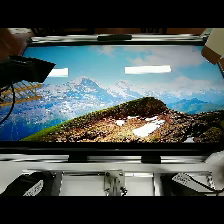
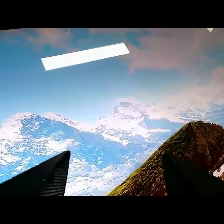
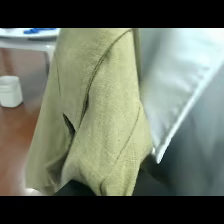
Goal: Fold the shirts.
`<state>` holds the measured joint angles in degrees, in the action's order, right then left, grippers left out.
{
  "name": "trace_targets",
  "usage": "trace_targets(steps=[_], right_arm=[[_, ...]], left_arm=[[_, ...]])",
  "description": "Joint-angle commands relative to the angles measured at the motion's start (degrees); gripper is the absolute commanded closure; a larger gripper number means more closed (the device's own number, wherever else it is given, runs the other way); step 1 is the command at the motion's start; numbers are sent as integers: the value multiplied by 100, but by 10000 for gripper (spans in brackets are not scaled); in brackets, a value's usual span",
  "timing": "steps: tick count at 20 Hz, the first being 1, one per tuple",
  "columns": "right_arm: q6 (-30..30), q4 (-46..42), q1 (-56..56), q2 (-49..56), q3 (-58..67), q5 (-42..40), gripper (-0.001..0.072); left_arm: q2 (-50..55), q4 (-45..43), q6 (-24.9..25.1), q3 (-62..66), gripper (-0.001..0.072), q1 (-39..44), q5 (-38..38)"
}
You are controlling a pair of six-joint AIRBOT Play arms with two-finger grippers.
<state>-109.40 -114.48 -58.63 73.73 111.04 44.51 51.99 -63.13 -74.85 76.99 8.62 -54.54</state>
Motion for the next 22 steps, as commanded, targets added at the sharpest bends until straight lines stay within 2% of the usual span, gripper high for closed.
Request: trace_targets(steps=[1,6,7,8,9,11,14,17,19,21,22], right_arm=[[-2,199,-203,15,7,573,653],[-4,208,-197,-192,7,1008,645],[0,210,-197,-260,7,1078,544],[20,216,-197,-339,7,1209,175],[81,251,-197,-437,7,1423,93],[216,345,-197,-688,7,1915,93],[866,837,-197,-1047,7,2942,93],[1644,1674,-195,-1200,-28,4645,94],[1718,2430,-79,-1204,-358,5466,94],[1718,2693,599,-1311,-1027,5707,94],[1764,2699,1141,-1421,-1499,5584,106]], left_arm=[[2,-260,-111,7,4,-2,-149],[4,-369,-107,7,3,-2,-149],[4,-452,-109,7,3,-2,-149],[4,-511,-109,7,3,-2,-149],[11,-531,-114,4,3,-2,-151],[44,-531,-114,4,3,-2,-214],[151,-555,-111,-87,4,-2,-437],[293,-553,-114,-417,4,-2,-463],[439,-693,-120,-621,4,-2,-645],[640,-1266,-476,-748,4,-2,-1106],[756,-1711,-809,-796,15,0,-1331]])
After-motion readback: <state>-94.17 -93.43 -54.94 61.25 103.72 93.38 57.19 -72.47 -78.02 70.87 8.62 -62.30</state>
